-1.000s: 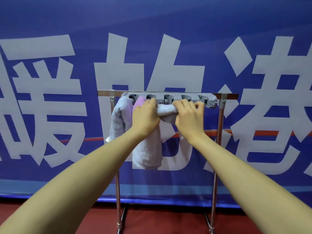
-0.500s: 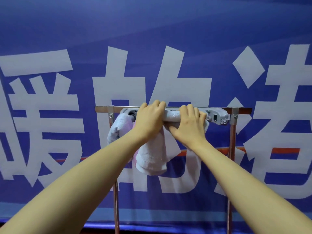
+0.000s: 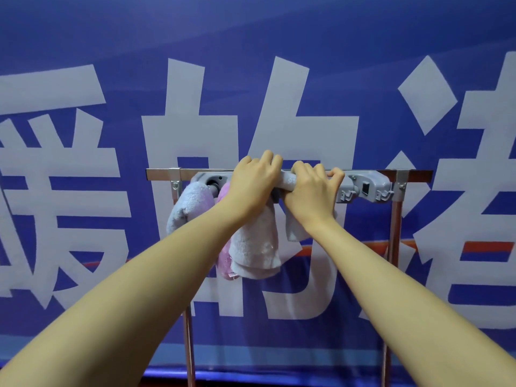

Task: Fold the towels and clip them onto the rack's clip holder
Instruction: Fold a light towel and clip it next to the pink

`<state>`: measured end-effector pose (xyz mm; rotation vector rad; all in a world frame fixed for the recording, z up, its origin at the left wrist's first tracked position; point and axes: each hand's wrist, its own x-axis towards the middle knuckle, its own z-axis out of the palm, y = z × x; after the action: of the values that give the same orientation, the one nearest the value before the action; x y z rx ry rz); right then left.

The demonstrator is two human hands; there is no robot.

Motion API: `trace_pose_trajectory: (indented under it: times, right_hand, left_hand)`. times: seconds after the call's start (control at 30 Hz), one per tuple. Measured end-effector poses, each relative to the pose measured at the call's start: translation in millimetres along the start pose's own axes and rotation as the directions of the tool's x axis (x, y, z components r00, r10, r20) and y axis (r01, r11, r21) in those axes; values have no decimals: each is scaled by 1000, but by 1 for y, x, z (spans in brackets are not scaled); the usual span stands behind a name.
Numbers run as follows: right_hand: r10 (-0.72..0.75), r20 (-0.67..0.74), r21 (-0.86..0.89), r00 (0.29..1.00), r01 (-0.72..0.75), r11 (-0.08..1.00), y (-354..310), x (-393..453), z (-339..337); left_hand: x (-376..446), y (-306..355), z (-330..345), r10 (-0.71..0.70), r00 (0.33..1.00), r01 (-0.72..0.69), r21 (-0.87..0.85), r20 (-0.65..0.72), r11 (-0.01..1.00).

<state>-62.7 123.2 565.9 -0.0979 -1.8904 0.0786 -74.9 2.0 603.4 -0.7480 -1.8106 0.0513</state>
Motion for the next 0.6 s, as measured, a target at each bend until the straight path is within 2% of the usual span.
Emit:
trace_pose_trajectory:
  times: [0.13,0.23,0.33,0.47,0.53,0.6]
  right_hand:
    - [-82,18,-95,996,83,992,0,-4,9]
    - [-134,11,-134,991,134,982,0,-7,11]
    - [-144,3,-138,990,143,980,1,-14,11]
    - [-177,29,-150,984,180,972,1,-27,11]
    - [-169,39,-126,985,173,977,0,-33,10]
    - [-156,55,-123,986,162,979,-2,-38,10]
  left_hand:
    - [-7,-2,13,37,996,-37,3,75,999]
    - [-10,0,19,35,997,-30,-69,68,997]
    - [-14,0,23,-38,993,45,-68,111,997]
    - [-34,1,25,-127,952,152,-71,278,986]
    - [-45,5,22,-243,923,270,-52,300,961]
    - [-55,11,20,-304,904,330,-39,301,943]
